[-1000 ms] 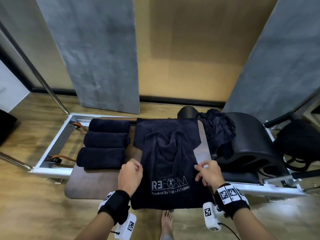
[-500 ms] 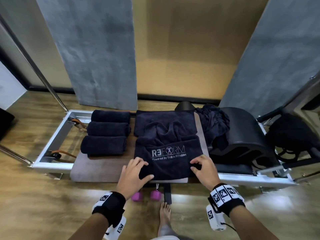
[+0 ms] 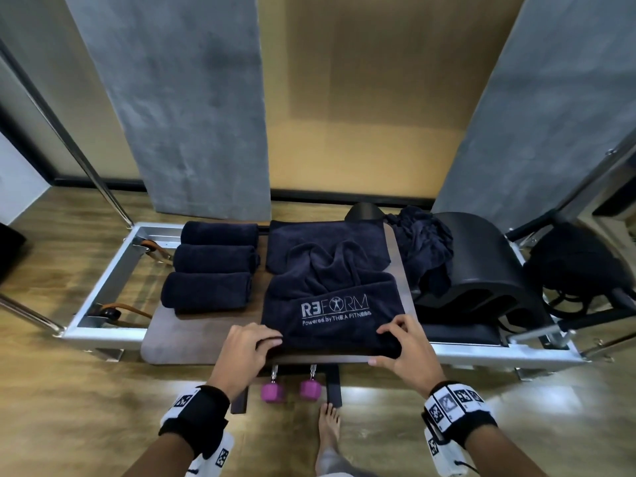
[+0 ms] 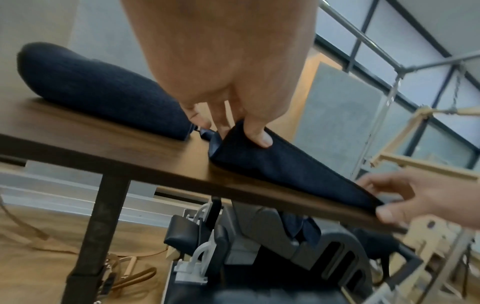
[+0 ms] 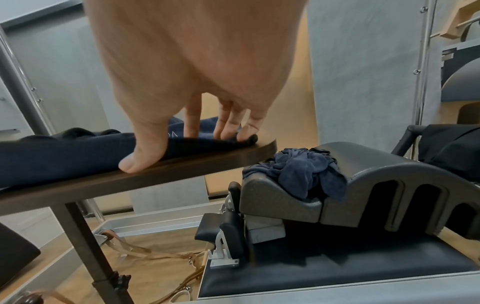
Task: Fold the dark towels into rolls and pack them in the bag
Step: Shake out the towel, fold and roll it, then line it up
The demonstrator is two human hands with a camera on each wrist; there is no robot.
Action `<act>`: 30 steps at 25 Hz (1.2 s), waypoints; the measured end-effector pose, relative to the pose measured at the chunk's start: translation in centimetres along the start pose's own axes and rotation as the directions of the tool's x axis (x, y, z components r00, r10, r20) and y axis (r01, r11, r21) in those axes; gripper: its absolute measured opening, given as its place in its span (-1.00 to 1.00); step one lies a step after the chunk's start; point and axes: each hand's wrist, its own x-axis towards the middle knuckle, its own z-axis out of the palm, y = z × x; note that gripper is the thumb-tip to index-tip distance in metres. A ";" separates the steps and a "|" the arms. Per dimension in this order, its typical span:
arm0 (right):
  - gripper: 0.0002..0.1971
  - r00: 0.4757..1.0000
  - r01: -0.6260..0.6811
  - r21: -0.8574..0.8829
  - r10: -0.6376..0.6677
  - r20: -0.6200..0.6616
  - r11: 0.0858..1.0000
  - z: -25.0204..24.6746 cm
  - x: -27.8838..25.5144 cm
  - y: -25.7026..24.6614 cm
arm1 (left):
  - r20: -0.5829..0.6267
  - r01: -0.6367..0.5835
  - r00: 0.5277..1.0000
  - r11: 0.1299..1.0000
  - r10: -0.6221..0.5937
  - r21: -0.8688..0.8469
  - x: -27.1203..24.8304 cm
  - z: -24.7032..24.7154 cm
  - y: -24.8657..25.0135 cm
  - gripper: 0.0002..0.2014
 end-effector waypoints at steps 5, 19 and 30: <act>-0.72 0.992 -0.036 0.007 0.036 -0.120 0.999 -0.4 1.0 0.8 | -0.193 0.097 0.968 0.948 -0.160 -0.302 3.5 -1.6 1.4 -0.81; -0.93 0.918 -0.010 0.451 0.188 -0.351 0.893 -11.5 22.1 -0.3 | -0.360 0.193 0.889 0.945 -0.282 -0.264 21.9 -4.8 0.1 -0.87; -0.86 0.941 -0.265 0.299 0.314 -0.128 0.917 -6.8 33.1 3.4 | -0.210 0.568 0.816 0.815 -0.539 0.116 30.9 -0.4 -1.6 -0.88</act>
